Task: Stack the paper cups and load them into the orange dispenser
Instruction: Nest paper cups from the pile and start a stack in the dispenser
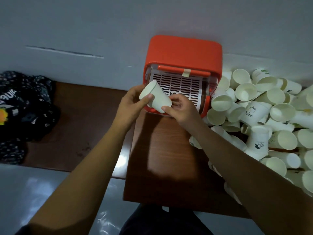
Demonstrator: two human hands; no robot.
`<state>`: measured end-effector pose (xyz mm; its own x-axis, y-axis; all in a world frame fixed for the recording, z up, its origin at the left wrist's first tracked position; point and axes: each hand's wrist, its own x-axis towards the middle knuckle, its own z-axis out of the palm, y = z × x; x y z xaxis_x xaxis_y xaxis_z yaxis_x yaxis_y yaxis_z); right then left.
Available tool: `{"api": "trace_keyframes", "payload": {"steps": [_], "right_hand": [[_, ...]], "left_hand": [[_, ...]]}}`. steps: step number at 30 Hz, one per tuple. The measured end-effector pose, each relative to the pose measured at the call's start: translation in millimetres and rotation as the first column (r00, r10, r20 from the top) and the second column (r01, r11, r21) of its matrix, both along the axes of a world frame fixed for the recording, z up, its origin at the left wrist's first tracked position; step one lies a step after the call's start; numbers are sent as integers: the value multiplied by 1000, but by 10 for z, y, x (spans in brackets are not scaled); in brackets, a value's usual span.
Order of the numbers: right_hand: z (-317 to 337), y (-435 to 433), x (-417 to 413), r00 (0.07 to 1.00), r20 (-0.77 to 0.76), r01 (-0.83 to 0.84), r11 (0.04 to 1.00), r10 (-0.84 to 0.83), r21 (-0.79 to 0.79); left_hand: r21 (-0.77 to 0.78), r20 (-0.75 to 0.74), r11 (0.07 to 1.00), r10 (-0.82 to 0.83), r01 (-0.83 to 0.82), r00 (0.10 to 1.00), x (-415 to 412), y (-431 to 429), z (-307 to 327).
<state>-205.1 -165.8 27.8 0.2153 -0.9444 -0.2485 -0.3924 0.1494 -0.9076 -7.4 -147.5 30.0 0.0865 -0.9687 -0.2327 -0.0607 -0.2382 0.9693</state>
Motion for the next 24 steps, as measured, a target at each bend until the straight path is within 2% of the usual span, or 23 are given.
{"api": "trace_keyframes", "payload": {"steps": [2,4,7,9,12,18,24], "right_hand": [[22,-109,52,999,-29,-17,999,16,-40],[77,-223,111,1000,18,-12,998,13,-61],[108,-354,199,997,78,2,999,1,-34],[62,-393,249,997,70,-25,999,28,-35],[-97,-397,264,998,30,-60,995,63,-80],[-347,-397,265,977,-211,-78,976,35,-201],[-444,-382,340,945,-326,-78,965,-7,-248]], "left_hand": [[-42,71,999,-1,4,998,43,-71,-7],[-99,166,994,-22,39,986,99,-153,-41],[-181,355,974,-67,139,933,151,-268,-84],[-184,416,969,-76,166,906,184,-332,-131],[-151,426,966,-127,209,896,212,-427,-238],[-24,494,930,-309,368,813,206,-548,-469],[70,520,914,-376,400,767,253,-590,-669]]}}
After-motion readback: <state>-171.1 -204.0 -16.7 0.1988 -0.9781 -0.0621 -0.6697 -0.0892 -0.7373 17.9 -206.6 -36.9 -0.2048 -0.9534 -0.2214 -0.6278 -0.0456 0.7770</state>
